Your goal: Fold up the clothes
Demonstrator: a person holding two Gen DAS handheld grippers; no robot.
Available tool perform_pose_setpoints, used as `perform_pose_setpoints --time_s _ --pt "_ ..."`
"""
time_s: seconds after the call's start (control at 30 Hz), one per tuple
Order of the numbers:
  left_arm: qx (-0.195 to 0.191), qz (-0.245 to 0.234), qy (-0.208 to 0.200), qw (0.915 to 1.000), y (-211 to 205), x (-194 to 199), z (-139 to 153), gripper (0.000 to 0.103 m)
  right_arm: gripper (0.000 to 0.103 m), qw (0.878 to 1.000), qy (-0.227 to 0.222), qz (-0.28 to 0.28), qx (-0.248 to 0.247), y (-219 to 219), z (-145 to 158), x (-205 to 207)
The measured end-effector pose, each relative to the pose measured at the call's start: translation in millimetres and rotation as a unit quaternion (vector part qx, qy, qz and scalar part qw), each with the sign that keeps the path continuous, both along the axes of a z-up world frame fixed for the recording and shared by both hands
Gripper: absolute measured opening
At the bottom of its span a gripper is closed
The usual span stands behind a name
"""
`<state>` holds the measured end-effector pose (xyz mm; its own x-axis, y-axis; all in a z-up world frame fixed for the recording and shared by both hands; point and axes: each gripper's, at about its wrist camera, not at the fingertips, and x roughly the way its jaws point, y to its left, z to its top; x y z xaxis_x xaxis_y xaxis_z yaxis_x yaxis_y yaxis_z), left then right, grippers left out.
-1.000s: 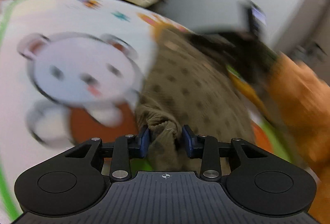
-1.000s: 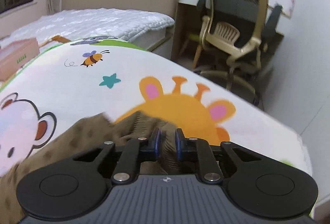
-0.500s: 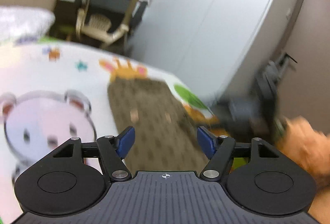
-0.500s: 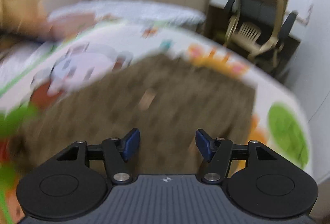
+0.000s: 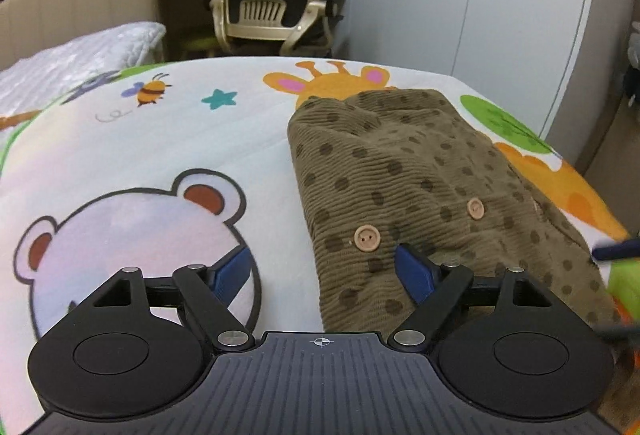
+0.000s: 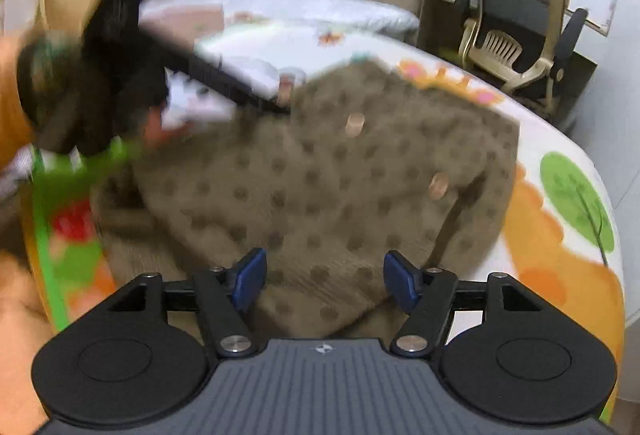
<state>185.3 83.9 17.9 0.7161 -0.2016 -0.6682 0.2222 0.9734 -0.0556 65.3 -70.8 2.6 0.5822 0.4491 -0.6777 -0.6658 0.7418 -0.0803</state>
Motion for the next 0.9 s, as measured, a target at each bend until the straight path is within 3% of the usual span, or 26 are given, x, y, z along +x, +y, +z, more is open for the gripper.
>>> perform_pose_setpoints --time_s 0.13,0.2,0.23,0.33,0.43,0.5,0.53,0.57,0.6,0.63,0.73,0.9 --pt "0.002 0.006 0.0 1.0 3 -5 0 0.085 0.07 0.999 -0.023 0.021 0.007 3 14 -12" --pt "0.004 0.009 -0.003 1.0 7 -11 2 0.085 0.083 0.997 -0.033 0.064 0.019 7 26 -28" --pt "0.004 0.01 -0.005 0.9999 9 -14 3 0.085 0.085 0.995 -0.038 0.094 0.02 12 28 -38" --pt "0.006 0.003 -0.017 0.9998 17 -30 10 0.086 0.085 0.987 -0.036 0.157 -0.002 31 19 -61" --pt "0.013 -0.034 -0.039 0.9986 26 -59 17 0.094 0.084 0.982 -0.041 0.178 -0.052 50 -5 -67" --pt "0.025 -0.06 -0.054 0.9964 31 -81 23 0.094 0.078 0.984 -0.041 0.166 -0.051 52 -11 -63" --pt "0.035 -0.066 -0.061 0.9953 32 -91 25 0.094 0.07 0.987 -0.031 0.149 -0.047 53 -9 -57" --pt "0.047 -0.074 -0.068 0.9938 33 -102 28 0.095 0.049 0.992 -0.017 0.123 -0.033 50 -6 -47" --pt "0.054 -0.084 -0.074 0.9922 33 -111 30 0.095 0.047 0.995 -0.003 0.097 -0.018 47 -4 -37" --pt "0.06 -0.103 -0.08 0.9897 32 -120 32 0.095 0.047 0.996 0.04 0.076 0.019 38 -2 -21" --pt "0.087 -0.162 -0.088 0.9789 24 -141 33 0.096 0.045 0.986 0.128 0.035 0.101 16 -2 12" --pt "0.135 -0.218 -0.075 0.9638 -2 -146 10 0.097 0.045 0.984 0.132 0.031 0.113 16 -4 12"
